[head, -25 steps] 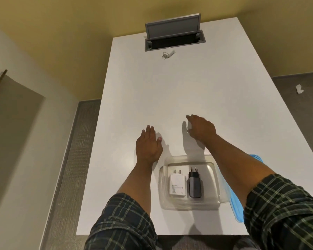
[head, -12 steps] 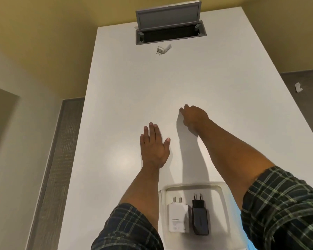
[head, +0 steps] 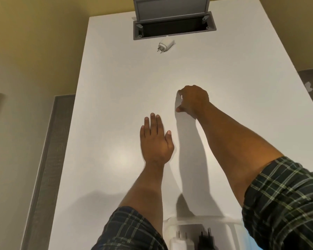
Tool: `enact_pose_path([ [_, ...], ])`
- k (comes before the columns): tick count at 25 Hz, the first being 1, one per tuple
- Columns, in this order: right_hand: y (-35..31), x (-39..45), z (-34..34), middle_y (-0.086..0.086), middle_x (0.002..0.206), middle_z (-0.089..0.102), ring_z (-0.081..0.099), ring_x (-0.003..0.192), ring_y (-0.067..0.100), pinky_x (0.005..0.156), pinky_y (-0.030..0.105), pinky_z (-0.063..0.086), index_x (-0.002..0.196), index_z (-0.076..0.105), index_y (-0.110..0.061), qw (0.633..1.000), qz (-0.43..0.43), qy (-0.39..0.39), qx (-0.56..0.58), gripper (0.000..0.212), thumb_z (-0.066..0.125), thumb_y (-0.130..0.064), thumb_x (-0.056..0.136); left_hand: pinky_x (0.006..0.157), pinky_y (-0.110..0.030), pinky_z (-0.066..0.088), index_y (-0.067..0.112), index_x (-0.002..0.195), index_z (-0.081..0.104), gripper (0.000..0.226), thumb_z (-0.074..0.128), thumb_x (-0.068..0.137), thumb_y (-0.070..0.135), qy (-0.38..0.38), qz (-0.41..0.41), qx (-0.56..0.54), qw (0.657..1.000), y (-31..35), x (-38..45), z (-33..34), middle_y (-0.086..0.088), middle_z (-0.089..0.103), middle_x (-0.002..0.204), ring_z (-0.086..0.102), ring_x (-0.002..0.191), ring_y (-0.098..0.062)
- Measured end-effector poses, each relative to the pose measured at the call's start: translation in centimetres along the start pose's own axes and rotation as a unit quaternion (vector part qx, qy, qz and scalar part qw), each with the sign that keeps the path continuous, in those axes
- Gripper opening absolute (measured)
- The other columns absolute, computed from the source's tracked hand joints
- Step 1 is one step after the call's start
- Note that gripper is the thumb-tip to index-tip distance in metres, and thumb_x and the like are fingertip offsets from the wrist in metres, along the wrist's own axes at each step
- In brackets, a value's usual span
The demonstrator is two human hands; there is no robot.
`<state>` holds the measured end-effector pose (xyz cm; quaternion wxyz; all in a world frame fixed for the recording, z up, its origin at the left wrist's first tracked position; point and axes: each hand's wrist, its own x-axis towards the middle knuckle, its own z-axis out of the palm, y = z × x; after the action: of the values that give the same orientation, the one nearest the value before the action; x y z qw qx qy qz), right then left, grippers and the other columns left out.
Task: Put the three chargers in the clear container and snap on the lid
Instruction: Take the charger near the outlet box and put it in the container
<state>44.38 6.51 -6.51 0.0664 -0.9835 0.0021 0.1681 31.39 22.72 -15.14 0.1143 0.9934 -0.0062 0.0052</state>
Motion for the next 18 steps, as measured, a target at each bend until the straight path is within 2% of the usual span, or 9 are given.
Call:
enact_pose_path([
  [3, -0.9, 3.3, -1.5, 0.011, 0.106, 0.07, 0.067, 0.099, 0.034, 0.078, 0.035, 0.052, 0.104, 0.07, -0.009, 0.999, 0.006, 0.042, -0.011, 0.032, 0.079, -0.017, 0.074, 0.125, -0.045, 0.019, 0.014, 0.161, 0.02, 0.066, 0.027, 0.102, 0.043, 0.0, 0.003, -0.006, 1.0, 0.5, 1.9, -0.2, -0.005, 0.016, 0.169, 0.011, 0.157, -0.027],
  [5, -1.4, 5.5, -2.7, 0.015, 0.097, 0.069, 0.069, 0.09, 0.036, 0.07, 0.034, 0.05, 0.094, 0.07, -0.004, 0.997, -0.002, 0.054, -0.051, 0.024, 0.078, -0.006, 0.071, 0.125, -0.045, 0.018, 0.015, 0.161, 0.02, 0.066, 0.029, 0.102, 0.042, 0.004, 0.002, -0.012, 1.0, 0.8, 2.7, -0.4, -0.004, 0.015, 0.169, 0.01, 0.158, -0.026],
  [7, -1.6, 7.8, -3.4, 0.013, 0.084, 0.066, 0.068, 0.08, 0.035, 0.064, 0.033, 0.046, 0.084, 0.065, -0.004, 0.995, 0.005, 0.059, -0.079, 0.025, 0.083, -0.012, 0.069, 0.125, -0.045, 0.017, 0.016, 0.161, 0.02, 0.066, 0.029, 0.102, 0.042, 0.005, -0.002, -0.018, 1.0, 0.9, 3.4, -0.5, -0.003, 0.014, 0.17, 0.008, 0.158, -0.025],
  [9, -1.5, 10.2, -4.0, 0.007, 0.066, 0.054, 0.059, 0.067, 0.031, 0.062, 0.032, 0.043, 0.076, 0.055, -0.009, 0.994, 0.028, 0.068, -0.085, 0.035, 0.087, -0.02, 0.068, 0.125, -0.045, 0.017, 0.017, 0.161, 0.019, 0.066, 0.028, 0.101, 0.043, 0.006, -0.004, -0.01, 1.0, 0.9, 4.0, -0.4, -0.002, 0.012, 0.17, 0.005, 0.158, -0.024],
  [11, -1.4, 12.4, -4.7, 0.004, 0.059, 0.044, 0.052, 0.063, 0.028, 0.062, 0.031, 0.04, 0.076, 0.053, -0.012, 0.99, 0.038, 0.099, -0.092, 0.034, 0.086, -0.018, 0.07, 0.125, -0.045, 0.018, 0.018, 0.162, 0.018, 0.066, 0.028, 0.101, 0.043, 0.008, -0.004, -0.008, 1.0, 0.9, 4.5, -0.2, -0.001, 0.011, 0.17, 0.004, 0.158, -0.024],
  [13, -1.5, 14.2, -5.7, 0.009, 0.074, 0.056, 0.059, 0.075, 0.029, 0.066, 0.035, 0.043, 0.089, 0.059, -0.01, 0.989, 0.042, 0.111, -0.093, 0.04, 0.09, -0.023, 0.067, 0.126, -0.046, 0.017, 0.019, 0.162, 0.017, 0.067, 0.03, 0.101, 0.044, 0.008, -0.004, -0.004, 1.0, 1.0, 5.2, 0.0, -0.001, 0.01, 0.17, 0.003, 0.158, -0.024],
  [14, -1.7, 15.2, -6.2, 0.014, 0.093, 0.062, 0.062, 0.089, 0.032, 0.071, 0.039, 0.046, 0.106, 0.059, -0.007, 0.989, 0.04, 0.114, -0.09, 0.058, 0.092, -0.03, 0.064, 0.127, -0.046, 0.017, 0.02, 0.162, 0.017, 0.067, 0.03, 0.1, 0.045, 0.005, -0.006, 0.0, 1.0, 1.0, 5.7, 0.2, -0.001, 0.009, 0.171, 0.002, 0.158, -0.024],
  [16, -2.1, 16.8, -7.1, 0.019, 0.131, 0.052, 0.054, 0.118, 0.037, 0.087, 0.047, 0.05, 0.137, 0.045, -0.007, 0.989, 0.02, 0.099, -0.112, 0.095, 0.093, -0.037, 0.061, 0.127, -0.046, 0.013, 0.023, 0.162, 0.014, 0.068, 0.029, 0.1, 0.047, -0.003, -0.009, 0.003, 1.0, 1.1, 6.7, 0.6, 0.001, 0.005, 0.171, -0.002, 0.158, -0.023],
  [18, -2.6, 17.9, -8.2, 0.019, 0.155, 0.031, 0.035, 0.14, 0.041, 0.104, 0.053, 0.043, 0.153, 0.024, -0.013, 0.988, -0.026, 0.071, -0.134, 0.114, 0.092, -0.036, 0.063, 0.128, -0.046, 0.011, 0.024, 0.162, 0.011, 0.068, 0.028, 0.1, 0.047, -0.01, -0.014, -0.005, 1.0, 1.3, 7.4, 0.9, 0.002, 0.002, 0.171, -0.007, 0.158, -0.021],
])
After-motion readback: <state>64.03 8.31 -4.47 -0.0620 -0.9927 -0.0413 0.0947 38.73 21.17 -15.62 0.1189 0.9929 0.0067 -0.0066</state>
